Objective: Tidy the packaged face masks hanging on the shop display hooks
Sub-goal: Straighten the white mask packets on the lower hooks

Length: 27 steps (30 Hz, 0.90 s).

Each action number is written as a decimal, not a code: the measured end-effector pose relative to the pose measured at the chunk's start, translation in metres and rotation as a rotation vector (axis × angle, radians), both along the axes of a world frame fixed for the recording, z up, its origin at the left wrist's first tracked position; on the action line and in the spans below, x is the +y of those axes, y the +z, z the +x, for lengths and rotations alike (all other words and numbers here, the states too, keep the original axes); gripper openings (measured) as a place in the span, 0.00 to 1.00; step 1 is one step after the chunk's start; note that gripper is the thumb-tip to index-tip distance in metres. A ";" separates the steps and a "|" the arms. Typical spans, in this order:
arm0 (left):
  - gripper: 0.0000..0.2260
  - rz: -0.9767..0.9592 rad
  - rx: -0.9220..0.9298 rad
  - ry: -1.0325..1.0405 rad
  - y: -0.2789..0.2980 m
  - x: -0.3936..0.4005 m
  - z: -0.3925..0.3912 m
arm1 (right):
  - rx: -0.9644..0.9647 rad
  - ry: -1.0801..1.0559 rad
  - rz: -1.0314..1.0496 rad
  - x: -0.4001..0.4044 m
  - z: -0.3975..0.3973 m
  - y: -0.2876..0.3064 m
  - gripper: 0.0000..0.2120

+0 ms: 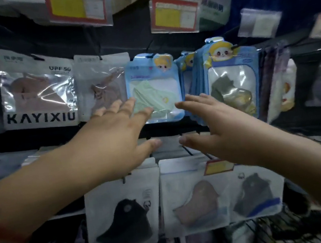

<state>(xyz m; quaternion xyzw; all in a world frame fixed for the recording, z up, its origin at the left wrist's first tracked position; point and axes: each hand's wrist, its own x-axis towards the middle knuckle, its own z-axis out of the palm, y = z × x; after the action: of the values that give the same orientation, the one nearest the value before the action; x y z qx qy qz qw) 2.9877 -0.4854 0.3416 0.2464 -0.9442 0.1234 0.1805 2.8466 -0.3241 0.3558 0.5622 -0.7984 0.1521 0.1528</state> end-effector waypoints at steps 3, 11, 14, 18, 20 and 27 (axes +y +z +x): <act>0.35 -0.053 0.016 -0.018 0.011 0.027 -0.028 | 0.020 -0.004 -0.002 0.021 -0.021 0.010 0.37; 0.34 -0.081 0.051 0.041 0.025 0.067 -0.093 | 0.056 0.013 -0.019 0.066 -0.094 0.027 0.37; 0.34 -0.134 0.056 0.050 0.025 0.084 -0.110 | 0.063 0.040 -0.030 0.079 -0.119 0.030 0.37; 0.34 -0.185 0.076 0.041 0.022 0.100 -0.133 | 0.015 0.107 -0.037 0.090 -0.142 0.032 0.36; 0.35 -0.199 0.081 0.049 0.019 0.103 -0.144 | -0.039 0.157 -0.049 0.090 -0.147 0.032 0.35; 0.34 -0.178 0.217 0.079 0.020 0.085 -0.181 | 0.002 0.158 -0.093 0.063 -0.163 0.032 0.39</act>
<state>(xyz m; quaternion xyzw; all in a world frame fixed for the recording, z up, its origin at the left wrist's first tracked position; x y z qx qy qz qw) 2.8070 -0.4005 0.3618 0.2782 -0.8940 0.1862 0.2978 2.6834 -0.2613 0.3882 0.6159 -0.7434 0.2001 0.1672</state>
